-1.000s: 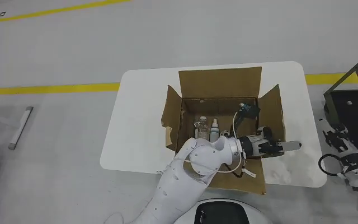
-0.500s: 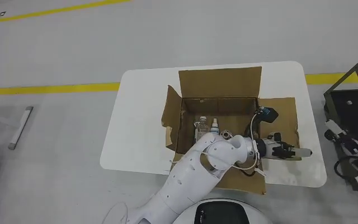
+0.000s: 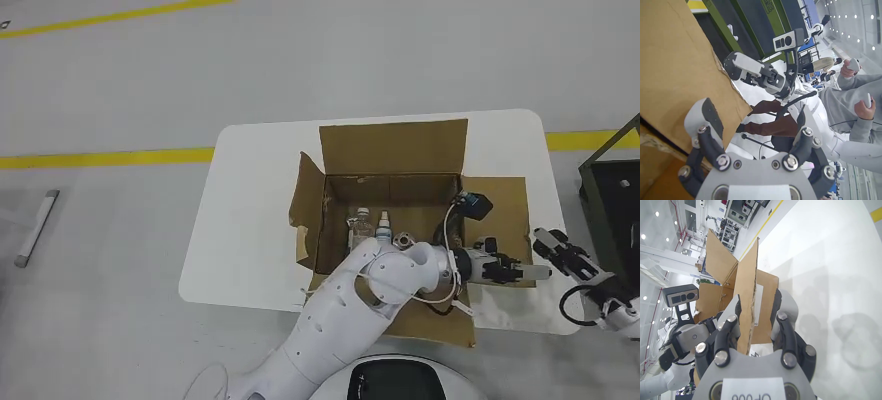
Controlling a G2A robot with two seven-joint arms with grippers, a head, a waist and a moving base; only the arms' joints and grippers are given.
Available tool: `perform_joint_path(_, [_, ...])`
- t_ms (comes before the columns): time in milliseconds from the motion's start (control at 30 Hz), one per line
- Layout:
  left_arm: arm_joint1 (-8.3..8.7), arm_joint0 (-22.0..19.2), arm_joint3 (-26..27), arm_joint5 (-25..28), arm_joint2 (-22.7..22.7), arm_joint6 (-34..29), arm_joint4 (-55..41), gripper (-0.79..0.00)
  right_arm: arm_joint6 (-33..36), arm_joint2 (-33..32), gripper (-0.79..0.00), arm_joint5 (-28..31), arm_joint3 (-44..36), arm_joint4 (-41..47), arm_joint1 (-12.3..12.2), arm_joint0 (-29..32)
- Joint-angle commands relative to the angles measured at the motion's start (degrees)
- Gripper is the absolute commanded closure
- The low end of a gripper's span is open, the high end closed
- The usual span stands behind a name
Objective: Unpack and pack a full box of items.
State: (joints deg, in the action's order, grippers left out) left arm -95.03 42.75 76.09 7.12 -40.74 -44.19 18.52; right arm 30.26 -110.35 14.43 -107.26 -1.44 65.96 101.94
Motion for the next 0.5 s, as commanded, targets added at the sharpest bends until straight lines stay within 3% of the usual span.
perform_joint_path(0, [0.16, 0.32, 0.47, -0.17, -0.37, -0.15, 0.30, -0.785, 0.08, 0.60, -0.200, 0.10, 0.43, -0.13, 0.00, -0.17])
perform_joint_path(133, [0.44, 0.92, 1.29, -0.43, -0.97, -0.55, 0.78, -0.785, -0.12, 1.49, -0.006, -0.28, 0.73, -1.08, 0.00, -0.42])
perform_joint_path(467, [1.95, 0.41, 5.76, -0.05, -4.95, -3.11, 6.03, -0.785, -1.25, 2.12, 0.000, 0.20, 0.44, -1.88, 0.01, 0.17])
